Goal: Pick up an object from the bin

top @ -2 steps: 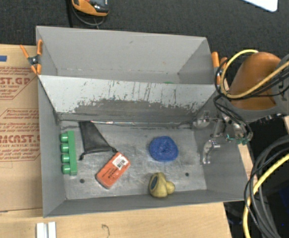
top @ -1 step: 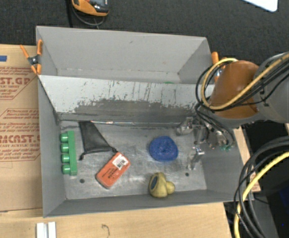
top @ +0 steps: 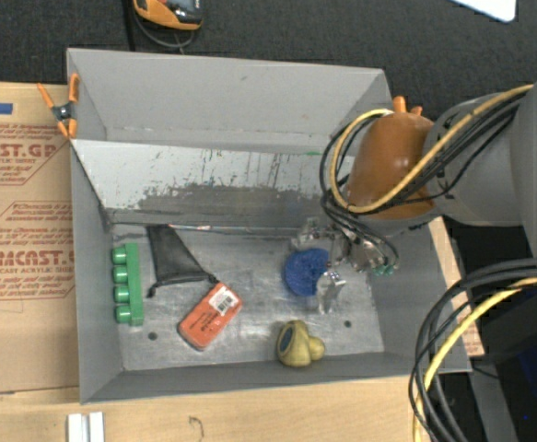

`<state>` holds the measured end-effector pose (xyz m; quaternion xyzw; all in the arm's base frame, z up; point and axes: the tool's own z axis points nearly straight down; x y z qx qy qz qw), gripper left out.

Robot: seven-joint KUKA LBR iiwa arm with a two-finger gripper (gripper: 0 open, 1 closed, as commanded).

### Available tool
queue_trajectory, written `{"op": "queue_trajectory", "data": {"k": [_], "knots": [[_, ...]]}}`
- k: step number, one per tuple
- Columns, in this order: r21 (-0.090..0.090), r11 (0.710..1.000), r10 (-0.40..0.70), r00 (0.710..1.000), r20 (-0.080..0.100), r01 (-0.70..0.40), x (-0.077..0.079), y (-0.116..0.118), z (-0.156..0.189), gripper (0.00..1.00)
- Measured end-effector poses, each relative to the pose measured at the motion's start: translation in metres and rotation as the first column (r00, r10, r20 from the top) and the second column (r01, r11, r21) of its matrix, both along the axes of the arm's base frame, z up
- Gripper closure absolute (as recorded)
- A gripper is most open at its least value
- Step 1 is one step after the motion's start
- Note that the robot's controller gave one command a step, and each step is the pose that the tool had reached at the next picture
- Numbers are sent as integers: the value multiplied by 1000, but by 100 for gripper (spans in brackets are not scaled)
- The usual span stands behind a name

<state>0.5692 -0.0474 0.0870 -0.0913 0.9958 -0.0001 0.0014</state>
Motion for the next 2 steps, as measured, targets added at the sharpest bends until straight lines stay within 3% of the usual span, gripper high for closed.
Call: {"op": "queue_trajectory", "data": {"k": [1,2], "knots": [[0,1000,19,1000,-1,-19,2,20,0,100],[0,1000,19,1000,-1,-19,2,20,0,0]]}}
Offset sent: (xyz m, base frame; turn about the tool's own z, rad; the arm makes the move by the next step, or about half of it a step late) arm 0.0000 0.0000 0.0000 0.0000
